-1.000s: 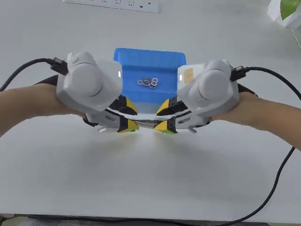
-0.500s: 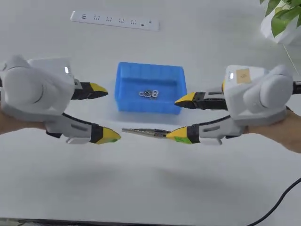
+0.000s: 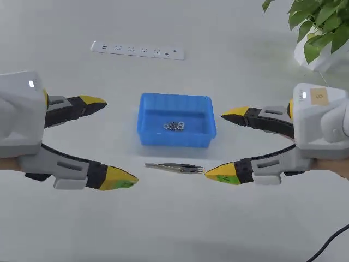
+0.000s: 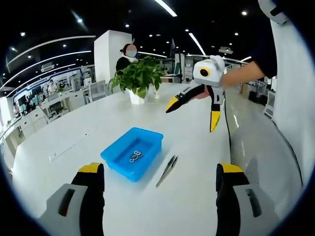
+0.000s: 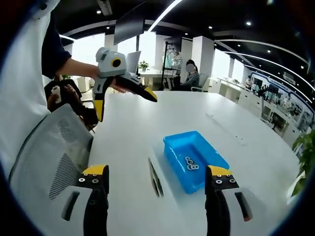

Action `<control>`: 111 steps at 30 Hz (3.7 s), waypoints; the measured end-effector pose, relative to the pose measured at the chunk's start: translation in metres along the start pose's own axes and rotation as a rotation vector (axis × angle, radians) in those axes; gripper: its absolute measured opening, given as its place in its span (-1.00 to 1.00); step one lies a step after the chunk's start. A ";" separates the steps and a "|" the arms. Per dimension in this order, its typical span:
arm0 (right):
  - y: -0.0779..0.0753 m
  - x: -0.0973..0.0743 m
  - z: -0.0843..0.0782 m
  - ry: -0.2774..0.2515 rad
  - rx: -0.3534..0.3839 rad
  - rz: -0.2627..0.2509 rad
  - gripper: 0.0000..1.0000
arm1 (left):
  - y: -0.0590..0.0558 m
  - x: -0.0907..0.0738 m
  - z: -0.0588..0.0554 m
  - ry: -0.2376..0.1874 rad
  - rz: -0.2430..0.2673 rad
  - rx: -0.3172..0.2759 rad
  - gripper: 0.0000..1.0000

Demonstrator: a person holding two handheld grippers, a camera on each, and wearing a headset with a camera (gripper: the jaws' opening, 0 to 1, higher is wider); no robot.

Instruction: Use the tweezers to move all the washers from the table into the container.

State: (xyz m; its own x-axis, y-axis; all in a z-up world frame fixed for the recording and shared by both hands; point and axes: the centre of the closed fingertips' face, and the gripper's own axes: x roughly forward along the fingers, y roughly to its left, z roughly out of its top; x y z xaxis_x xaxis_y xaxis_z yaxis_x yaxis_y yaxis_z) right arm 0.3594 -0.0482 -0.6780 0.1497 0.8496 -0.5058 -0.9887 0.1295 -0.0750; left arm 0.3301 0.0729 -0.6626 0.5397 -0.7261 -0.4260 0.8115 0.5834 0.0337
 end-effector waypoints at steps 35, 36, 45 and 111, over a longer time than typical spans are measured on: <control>0.011 -0.011 0.018 -0.006 -0.111 0.009 1.00 | -0.019 -0.003 0.022 -0.030 -0.024 0.051 1.00; 0.011 -0.011 0.017 -0.005 -0.106 0.010 1.00 | -0.018 -0.004 0.021 -0.027 -0.023 0.048 1.00; 0.010 -0.014 0.009 0.020 -0.087 0.005 1.00 | -0.010 -0.007 0.028 -0.050 -0.002 0.037 1.00; 0.007 -0.026 0.018 -0.042 -0.028 -0.022 1.00 | -0.017 -0.004 0.023 -0.018 -0.008 0.027 1.00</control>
State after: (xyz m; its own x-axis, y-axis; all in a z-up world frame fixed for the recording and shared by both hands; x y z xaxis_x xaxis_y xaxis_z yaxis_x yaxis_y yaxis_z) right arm 0.3488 -0.0603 -0.6500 0.1711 0.8673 -0.4675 -0.9847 0.1348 -0.1103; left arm 0.3191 0.0570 -0.6409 0.5369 -0.7375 -0.4097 0.8215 0.5676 0.0546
